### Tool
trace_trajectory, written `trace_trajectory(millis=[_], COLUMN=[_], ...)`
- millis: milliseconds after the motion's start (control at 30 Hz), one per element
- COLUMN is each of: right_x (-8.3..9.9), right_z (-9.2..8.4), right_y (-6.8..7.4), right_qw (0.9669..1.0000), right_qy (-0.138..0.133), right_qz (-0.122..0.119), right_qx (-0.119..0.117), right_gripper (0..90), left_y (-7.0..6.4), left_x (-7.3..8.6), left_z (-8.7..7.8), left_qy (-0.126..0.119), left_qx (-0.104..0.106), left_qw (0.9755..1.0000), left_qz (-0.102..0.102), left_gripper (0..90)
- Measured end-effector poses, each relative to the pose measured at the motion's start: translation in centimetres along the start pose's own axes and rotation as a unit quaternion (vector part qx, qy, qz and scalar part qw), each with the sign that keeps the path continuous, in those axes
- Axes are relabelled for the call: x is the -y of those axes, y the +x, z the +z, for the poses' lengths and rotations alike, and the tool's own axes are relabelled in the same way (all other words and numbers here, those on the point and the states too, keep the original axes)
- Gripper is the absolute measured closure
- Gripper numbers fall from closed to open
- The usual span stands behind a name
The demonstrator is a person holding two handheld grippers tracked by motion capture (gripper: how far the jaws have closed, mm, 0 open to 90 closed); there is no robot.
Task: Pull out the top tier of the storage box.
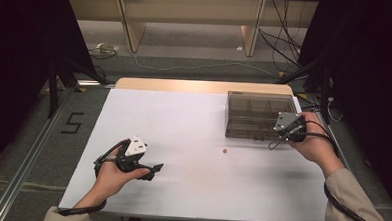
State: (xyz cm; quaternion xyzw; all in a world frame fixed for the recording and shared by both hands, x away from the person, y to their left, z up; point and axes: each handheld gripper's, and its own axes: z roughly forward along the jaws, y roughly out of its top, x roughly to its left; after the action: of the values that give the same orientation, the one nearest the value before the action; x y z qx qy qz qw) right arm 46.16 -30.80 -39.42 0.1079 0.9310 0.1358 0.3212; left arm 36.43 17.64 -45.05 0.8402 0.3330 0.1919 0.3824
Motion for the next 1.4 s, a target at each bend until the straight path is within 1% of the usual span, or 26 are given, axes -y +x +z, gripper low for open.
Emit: trace_trajectory(millis=[67, 100, 133, 167, 233, 300, 367, 400, 433, 600, 733, 933, 1200, 1333, 1400], right_x=[-0.1, -0.1, -0.1, -0.1, -0.1, -0.1, -0.3, -0.3, -0.3, -0.5, -0.5, -0.3, -0.3, -0.3, -0.2], right_z=[-0.1, -0.1, -0.1, -0.2, -0.2, -0.2, -0.2, -0.2, -0.3, -0.4, -0.6, -0.8, -1.1, -1.2, -1.3], right_y=[-0.1, -0.1, -0.3, -0.5, -0.6, -0.6, -0.7, -0.7, -0.8, -0.9, -1.0, -0.9, -0.8, -0.7, -0.7], right_qw=[0.9999, 0.9999, 0.9998, 0.9996, 0.9993, 0.9992, 0.9988, 0.9988, 0.9984, 0.9975, 0.9960, 0.9953, 0.9937, 0.9931, 0.9935], right_qy=[0.004, 0.004, 0.005, 0.004, 0.004, 0.004, 0.008, 0.008, 0.010, 0.014, 0.015, 0.009, 0.006, 0.005, 0.005], right_qz=[-0.005, -0.005, -0.009, -0.010, -0.014, -0.015, -0.024, -0.024, -0.031, -0.040, -0.047, -0.046, -0.053, -0.057, -0.054], right_qx=[-0.010, -0.010, -0.015, -0.025, -0.034, -0.037, -0.042, -0.042, -0.046, -0.056, -0.074, -0.085, -0.098, -0.102, -0.101], right_gripper=[77.4, 77.4, 77.9, 78.6, 79.5, 79.9, 80.8, 80.8, 81.4, 82.4, 83.3, 83.7, 84.3, 84.5, 84.5], left_y=[0.0, 0.0, 0.0, 0.1, 0.0, 0.0, 0.1, 0.1, 0.1, 0.1, 0.1, 0.1, 0.2, 0.2, 0.1], left_x=[0.0, 0.0, 0.0, 0.0, 0.0, 0.0, 0.0, 0.0, -0.1, -0.1, -0.1, -0.1, -0.1, -0.1, -0.1], left_z=[0.0, 0.0, 0.0, 0.0, 0.0, 0.0, 0.0, 0.0, -0.1, -0.1, -0.1, -0.1, -0.2, -0.2, -0.2], left_qy=[-0.001, -0.001, -0.002, -0.002, -0.003, -0.003, -0.006, -0.006, -0.007, -0.009, -0.010, -0.013, -0.015, -0.014, -0.017], left_qx=[0.000, 0.000, 0.001, 0.000, 0.000, 0.000, 0.000, -0.001, -0.001, -0.001, -0.002, -0.002, -0.002, -0.002, -0.003], left_qw=[1.0000, 1.0000, 1.0000, 1.0000, 1.0000, 1.0000, 1.0000, 1.0000, 1.0000, 0.9999, 0.9999, 0.9999, 0.9998, 0.9998, 0.9998], left_qz=[-0.001, -0.001, -0.002, -0.001, -0.002, -0.002, -0.004, -0.004, -0.005, -0.006, -0.007, -0.010, -0.011, -0.011, -0.015], left_gripper=[11.3, 11.2, 11.2, 11.3, 11.3, 11.3, 11.4, 11.4, 11.5, 11.5, 11.6, 11.7, 11.8, 11.9, 11.9])
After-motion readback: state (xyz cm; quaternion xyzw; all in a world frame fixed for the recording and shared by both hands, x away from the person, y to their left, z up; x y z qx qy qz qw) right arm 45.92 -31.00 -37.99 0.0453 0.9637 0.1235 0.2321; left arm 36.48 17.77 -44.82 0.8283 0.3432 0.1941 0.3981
